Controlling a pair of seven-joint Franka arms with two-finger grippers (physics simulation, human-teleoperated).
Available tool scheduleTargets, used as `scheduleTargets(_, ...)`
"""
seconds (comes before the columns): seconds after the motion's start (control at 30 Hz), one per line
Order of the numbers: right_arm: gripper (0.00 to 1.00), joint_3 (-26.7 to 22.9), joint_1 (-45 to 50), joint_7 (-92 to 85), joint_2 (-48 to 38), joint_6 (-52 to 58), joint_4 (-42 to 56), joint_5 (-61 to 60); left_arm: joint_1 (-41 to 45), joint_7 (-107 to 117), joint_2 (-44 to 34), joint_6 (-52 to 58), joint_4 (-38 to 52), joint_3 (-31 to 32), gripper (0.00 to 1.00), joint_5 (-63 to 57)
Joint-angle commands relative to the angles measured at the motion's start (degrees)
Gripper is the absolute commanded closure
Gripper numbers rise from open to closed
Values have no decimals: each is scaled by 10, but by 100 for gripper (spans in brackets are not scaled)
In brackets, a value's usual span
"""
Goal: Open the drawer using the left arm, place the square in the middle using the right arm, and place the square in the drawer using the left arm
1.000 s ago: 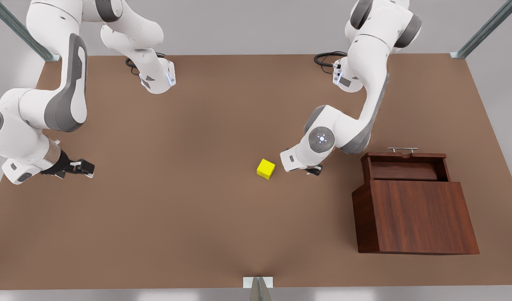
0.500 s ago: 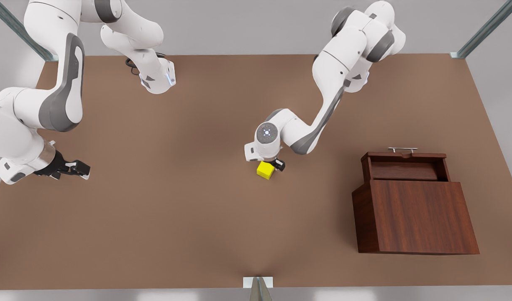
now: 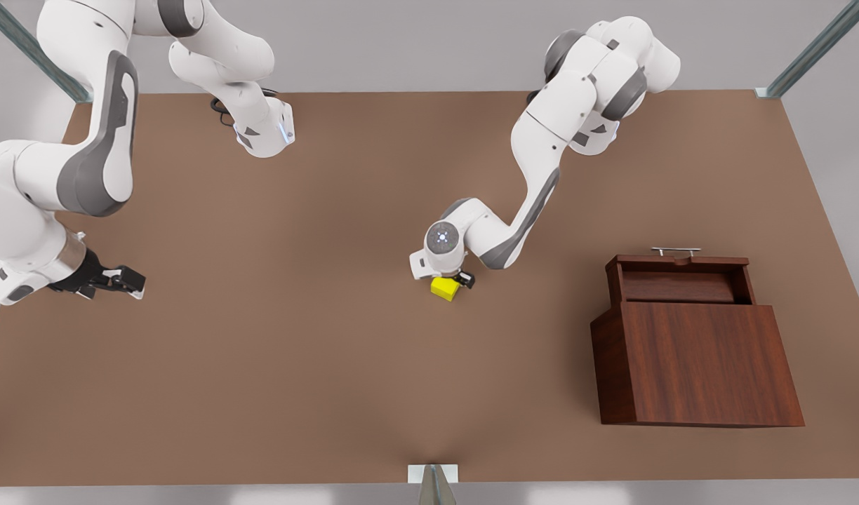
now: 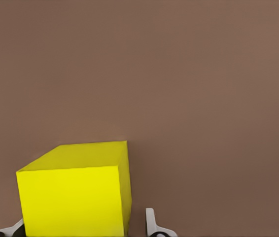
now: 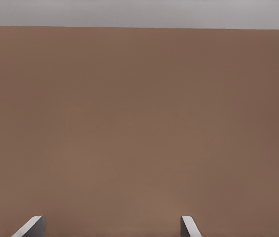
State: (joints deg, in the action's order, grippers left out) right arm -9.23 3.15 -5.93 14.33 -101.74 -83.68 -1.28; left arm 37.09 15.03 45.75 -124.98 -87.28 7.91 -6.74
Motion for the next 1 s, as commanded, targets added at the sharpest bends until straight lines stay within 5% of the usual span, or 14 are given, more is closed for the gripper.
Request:
scheduleTargets(0.0,0,-1,-1,0,0,0,0,0,0,0,-1,0,0,-1,22,0)
scheduleTargets(0.1,0,-10,-2,0,-2,0,4,-3,0,1,-1,0,0,-1,36,0)
scheduleTargets(0.37,0,-11,-4,0,-7,2,8,-7,0,5,-13,8,5,-2,36,0)
scheduleTargets(0.53,0,-20,-3,0,-9,1,9,-7,-9,11,-139,108,2,-20,35,24)
scheduleTargets(0.7,0,-20,-3,1,-4,-5,13,-8,-9,-76,-259,261,-13,-123,34,89)
scheduleTargets(0.97,0,-20,-3,0,5,-7,20,-20,-5,-129,-368,278,-141,-309,33,105)
